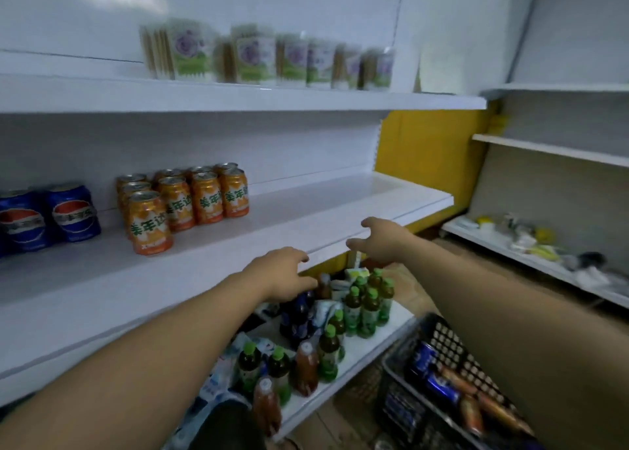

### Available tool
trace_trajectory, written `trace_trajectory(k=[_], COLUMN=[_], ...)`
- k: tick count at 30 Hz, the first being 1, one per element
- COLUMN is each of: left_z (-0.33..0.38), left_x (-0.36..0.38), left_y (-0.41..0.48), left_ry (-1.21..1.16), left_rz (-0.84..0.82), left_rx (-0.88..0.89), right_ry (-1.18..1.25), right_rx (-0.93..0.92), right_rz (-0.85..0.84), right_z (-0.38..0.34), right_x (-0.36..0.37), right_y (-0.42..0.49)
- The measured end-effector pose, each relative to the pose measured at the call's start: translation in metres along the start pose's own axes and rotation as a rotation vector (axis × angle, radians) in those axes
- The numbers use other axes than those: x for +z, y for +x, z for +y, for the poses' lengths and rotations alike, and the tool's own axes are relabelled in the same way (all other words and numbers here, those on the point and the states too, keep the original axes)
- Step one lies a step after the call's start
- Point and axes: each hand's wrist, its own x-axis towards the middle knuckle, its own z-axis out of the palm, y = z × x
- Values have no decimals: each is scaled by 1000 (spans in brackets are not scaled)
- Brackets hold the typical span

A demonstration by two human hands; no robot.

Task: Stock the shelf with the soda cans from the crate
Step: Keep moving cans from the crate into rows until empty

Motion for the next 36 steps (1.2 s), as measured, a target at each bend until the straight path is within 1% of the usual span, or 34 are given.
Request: trace_trajectory(k=[3,6,9,11,15,17,21,26,31,36], left_z=[67,122,173,185,222,236,247,243,233,226], left_x=[29,69,110,128,185,210,260,320,385,453], left_y=[22,38,48,51,68,75,99,143,194,234], left_ry=[4,20,30,45,93,146,252,349,369,345], left_rz=[-73,-189,-331,-353,-447,-488,-551,-630,-681,-748], left_rx=[173,284,385,402,508,561,610,592,552,528], right_ry=[-14,-24,22,48,42,56,125,155,172,217], right_rx=[139,306,500,560,712,757,812,848,866,916], right_rz=[28,66,84,78,35,17,-71,-203,-363,-429], right_z=[58,124,189,211,269,298,342,397,454,508], right_x=[-16,-25,-23,-14,6,19,47,101,163,227], right_y=[-31,-68,-105,-120,-150,-157,-147,-119,-84,-57])
